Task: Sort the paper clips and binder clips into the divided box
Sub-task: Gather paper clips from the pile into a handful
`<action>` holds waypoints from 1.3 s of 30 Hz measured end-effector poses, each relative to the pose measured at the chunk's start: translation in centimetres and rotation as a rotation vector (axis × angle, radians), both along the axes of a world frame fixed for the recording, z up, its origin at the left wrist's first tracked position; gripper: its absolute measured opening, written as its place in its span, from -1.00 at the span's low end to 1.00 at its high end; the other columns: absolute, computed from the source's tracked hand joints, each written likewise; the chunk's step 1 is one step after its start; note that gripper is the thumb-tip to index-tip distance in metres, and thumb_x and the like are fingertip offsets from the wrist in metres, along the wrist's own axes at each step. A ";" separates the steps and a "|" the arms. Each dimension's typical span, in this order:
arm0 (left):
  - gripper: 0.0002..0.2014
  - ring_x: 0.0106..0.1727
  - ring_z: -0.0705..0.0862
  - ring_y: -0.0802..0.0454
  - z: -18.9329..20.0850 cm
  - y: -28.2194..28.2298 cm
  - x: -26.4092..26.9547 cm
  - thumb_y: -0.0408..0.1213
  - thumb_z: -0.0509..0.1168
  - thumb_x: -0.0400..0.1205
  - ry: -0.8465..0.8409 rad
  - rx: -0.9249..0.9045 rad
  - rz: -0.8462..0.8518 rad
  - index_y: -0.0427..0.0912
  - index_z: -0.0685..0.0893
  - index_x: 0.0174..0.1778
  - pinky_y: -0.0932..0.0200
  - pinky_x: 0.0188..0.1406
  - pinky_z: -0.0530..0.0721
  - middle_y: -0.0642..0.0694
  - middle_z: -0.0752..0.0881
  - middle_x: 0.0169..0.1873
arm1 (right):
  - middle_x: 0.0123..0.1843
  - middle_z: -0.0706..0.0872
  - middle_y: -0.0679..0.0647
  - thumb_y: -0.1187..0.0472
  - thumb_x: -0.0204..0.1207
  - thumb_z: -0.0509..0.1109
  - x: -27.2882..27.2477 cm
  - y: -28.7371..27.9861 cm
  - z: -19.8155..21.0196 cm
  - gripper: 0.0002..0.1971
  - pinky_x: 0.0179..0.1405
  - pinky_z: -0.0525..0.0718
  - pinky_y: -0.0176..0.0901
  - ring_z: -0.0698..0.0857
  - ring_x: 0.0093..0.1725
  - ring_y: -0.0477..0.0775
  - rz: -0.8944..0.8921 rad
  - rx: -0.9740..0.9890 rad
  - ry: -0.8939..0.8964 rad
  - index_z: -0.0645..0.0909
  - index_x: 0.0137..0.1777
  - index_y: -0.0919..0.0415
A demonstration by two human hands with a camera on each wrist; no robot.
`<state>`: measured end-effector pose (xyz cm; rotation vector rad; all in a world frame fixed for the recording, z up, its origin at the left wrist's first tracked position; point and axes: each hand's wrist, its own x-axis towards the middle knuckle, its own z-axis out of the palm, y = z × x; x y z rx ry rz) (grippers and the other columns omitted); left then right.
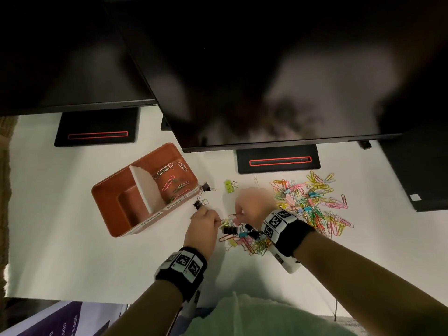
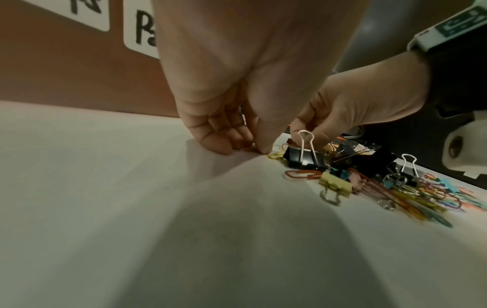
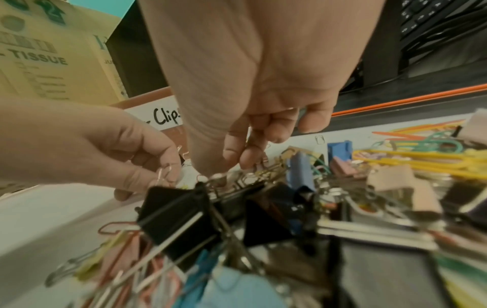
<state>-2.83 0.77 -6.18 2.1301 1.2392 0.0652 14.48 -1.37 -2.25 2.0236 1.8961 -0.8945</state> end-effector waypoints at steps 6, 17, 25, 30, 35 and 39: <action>-0.91 -0.22 0.54 -0.02 0.2 0.8 -0.5 -0.37 0.26 0.58 -0.014 -0.003 -0.116 -0.20 0.58 -0.24 0.09 -0.25 0.58 -0.08 0.58 -0.23 | -0.06 0.72 -0.13 0.20 0.54 0.31 3.4 -1.1 -0.1 -0.86 -0.02 0.64 -0.21 0.68 -0.04 -0.03 -0.295 0.178 0.237 0.61 0.05 0.04; -0.85 -0.24 0.53 0.06 1.5 2.8 1.1 -0.29 0.41 0.50 -0.026 -0.158 -0.191 -0.17 0.67 -0.03 0.24 -0.20 0.49 -0.05 0.59 -0.29 | 0.08 0.76 -0.02 0.10 0.58 0.28 6.4 0.2 -2.0 -0.72 0.19 0.63 0.04 0.69 0.10 0.09 -0.550 0.113 0.127 0.48 0.28 0.02; -0.96 -0.20 0.52 0.08 1.0 1.4 0.5 -0.32 0.37 0.53 0.054 -0.147 -0.182 -0.18 0.70 -0.16 0.25 -0.13 0.51 0.03 0.50 -0.22 | -0.02 0.75 -0.01 0.06 0.56 0.27 5.7 1.2 -1.9 -0.85 0.16 0.62 0.06 0.66 0.04 0.10 -0.543 0.070 0.084 0.63 0.04 0.01; -0.97 -0.15 0.51 0.04 1.2 1.1 0.5 -0.35 0.30 0.55 0.079 -0.114 -0.232 -0.18 0.64 -0.15 0.19 -0.15 0.53 0.03 0.50 -0.21 | 0.00 0.77 0.09 0.20 0.52 0.30 5.8 2.1 -0.7 -0.81 0.08 0.72 0.01 0.69 0.00 0.12 -0.361 -0.075 0.103 0.73 -0.01 0.15; -0.95 -0.18 0.51 0.07 1.2 0.8 0.3 -0.40 0.27 0.55 0.031 -0.112 -0.226 -0.20 0.61 -0.13 0.23 -0.18 0.48 0.02 0.56 -0.23 | 0.10 0.73 0.07 0.31 0.50 0.29 5.2 1.4 -0.6 -0.77 0.10 0.68 -0.09 0.67 0.10 0.10 -0.315 -0.073 0.125 0.64 0.13 0.18; -0.92 -0.14 0.60 0.02 1.2 1.2 -0.2 -0.43 0.29 0.55 -0.049 -0.138 -0.227 -0.25 0.68 -0.10 0.17 -0.08 0.58 -0.13 0.68 -0.17 | 0.12 0.73 0.02 0.32 0.50 0.28 5.3 0.7 -0.7 -0.74 0.14 0.68 -0.07 0.66 0.10 0.06 -0.342 -0.024 0.156 0.65 0.13 0.10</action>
